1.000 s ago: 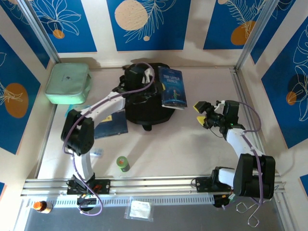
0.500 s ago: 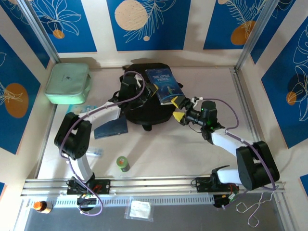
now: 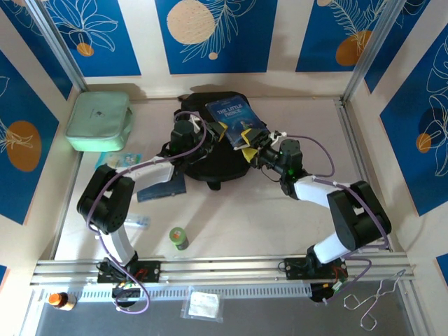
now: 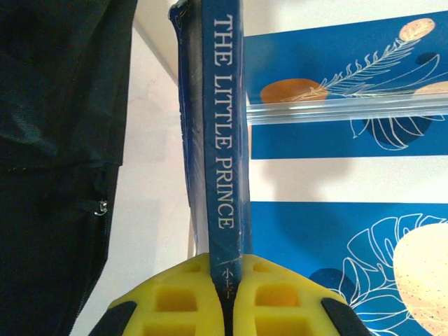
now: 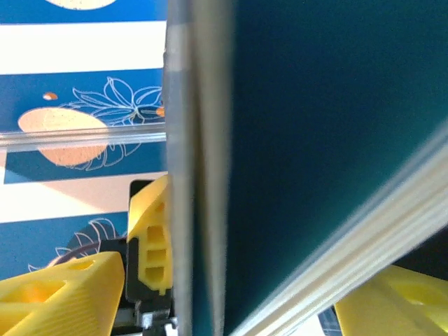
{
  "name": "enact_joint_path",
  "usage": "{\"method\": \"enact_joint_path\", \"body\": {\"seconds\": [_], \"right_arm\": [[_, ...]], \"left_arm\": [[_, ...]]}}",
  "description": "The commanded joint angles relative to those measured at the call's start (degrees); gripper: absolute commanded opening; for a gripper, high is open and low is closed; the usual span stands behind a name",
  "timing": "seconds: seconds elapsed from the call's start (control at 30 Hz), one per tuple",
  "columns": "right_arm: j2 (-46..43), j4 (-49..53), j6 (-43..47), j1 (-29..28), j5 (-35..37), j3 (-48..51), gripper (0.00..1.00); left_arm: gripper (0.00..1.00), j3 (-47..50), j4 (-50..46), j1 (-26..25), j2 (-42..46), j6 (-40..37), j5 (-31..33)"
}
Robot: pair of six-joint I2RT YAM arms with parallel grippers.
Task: Pack the student bag
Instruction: Pass the book.
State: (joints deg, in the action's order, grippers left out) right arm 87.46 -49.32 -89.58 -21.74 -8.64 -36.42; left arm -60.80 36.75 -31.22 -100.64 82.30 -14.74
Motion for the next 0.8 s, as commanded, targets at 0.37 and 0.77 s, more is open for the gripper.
{"method": "enact_joint_path", "body": {"seconds": [0.37, 0.77], "right_arm": [[2.46, -6.41, -1.81, 0.27, 4.61, 0.33, 0.39], [-9.48, 24.18, 15.8, 3.12, 6.0, -2.91, 0.07]], "left_arm": [[0.0, 1.59, 4.15, 1.06, 3.67, -0.57, -0.9], [0.55, -6.07, -32.22, 1.96, 2.03, -30.61, -1.95]]}}
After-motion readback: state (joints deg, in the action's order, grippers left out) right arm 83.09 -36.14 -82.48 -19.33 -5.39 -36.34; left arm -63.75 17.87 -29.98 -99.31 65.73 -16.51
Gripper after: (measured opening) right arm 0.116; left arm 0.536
